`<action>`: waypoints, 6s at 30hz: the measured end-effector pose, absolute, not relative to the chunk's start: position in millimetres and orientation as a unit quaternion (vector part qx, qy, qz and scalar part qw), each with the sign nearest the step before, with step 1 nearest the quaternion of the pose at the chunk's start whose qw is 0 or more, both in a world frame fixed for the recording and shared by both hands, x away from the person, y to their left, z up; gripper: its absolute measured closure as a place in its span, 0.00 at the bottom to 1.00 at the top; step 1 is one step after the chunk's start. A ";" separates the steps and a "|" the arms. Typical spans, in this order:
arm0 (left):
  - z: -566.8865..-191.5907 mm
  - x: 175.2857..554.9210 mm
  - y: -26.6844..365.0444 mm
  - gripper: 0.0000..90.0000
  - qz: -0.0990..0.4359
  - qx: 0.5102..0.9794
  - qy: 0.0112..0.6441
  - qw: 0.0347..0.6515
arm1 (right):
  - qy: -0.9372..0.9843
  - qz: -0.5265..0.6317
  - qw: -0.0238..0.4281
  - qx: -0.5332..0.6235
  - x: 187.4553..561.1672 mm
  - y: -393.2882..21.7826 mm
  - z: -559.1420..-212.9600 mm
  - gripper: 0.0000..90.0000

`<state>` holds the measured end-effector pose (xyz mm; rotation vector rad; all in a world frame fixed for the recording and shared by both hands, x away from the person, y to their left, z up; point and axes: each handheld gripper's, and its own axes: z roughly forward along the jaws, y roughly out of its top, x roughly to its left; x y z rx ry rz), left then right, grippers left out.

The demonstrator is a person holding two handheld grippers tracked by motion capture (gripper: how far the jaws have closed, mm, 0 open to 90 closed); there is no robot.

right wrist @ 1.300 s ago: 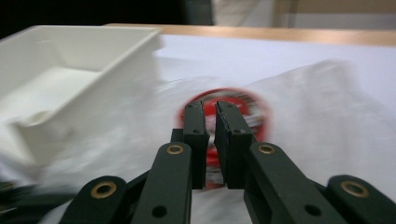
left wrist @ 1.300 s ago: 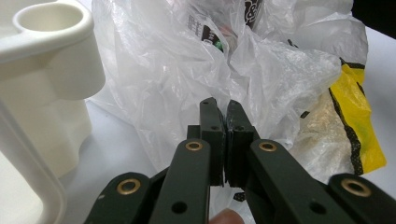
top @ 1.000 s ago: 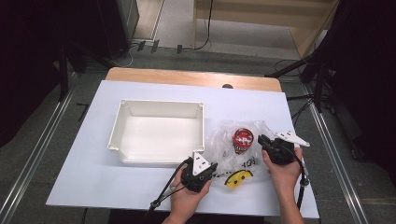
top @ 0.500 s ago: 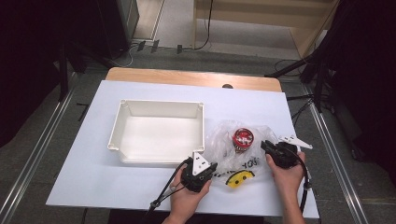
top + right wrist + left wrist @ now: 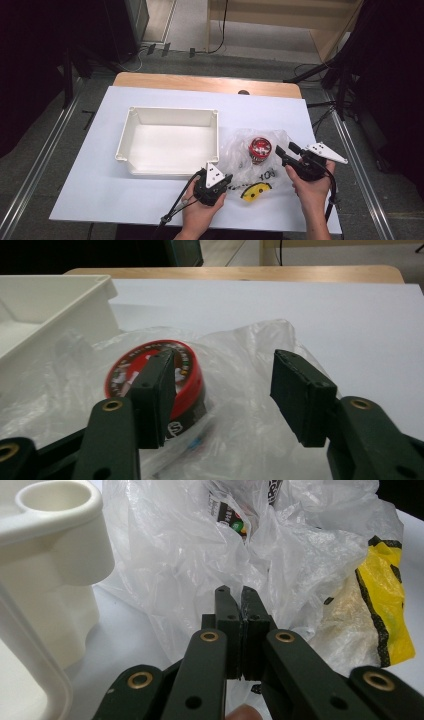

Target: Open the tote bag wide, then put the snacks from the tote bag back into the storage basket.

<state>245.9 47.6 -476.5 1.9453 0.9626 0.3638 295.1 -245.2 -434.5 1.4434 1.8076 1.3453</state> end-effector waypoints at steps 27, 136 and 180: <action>-476.4 245.9 47.3 1.00 0.148 0.789 0.389 0.452 | 0.704 0.454 0.194 0.510 304.1 -197.6 -446.5 0.22; -455.4 235.8 172.6 0.25 0.156 0.752 0.375 0.519 | 0.693 0.414 0.207 0.553 309.7 -186.4 -440.9 0.29; -447.5 245.3 241.7 0.10 0.165 0.729 0.395 0.534 | 0.694 0.431 0.216 0.535 305.0 -179.4 -402.7 0.29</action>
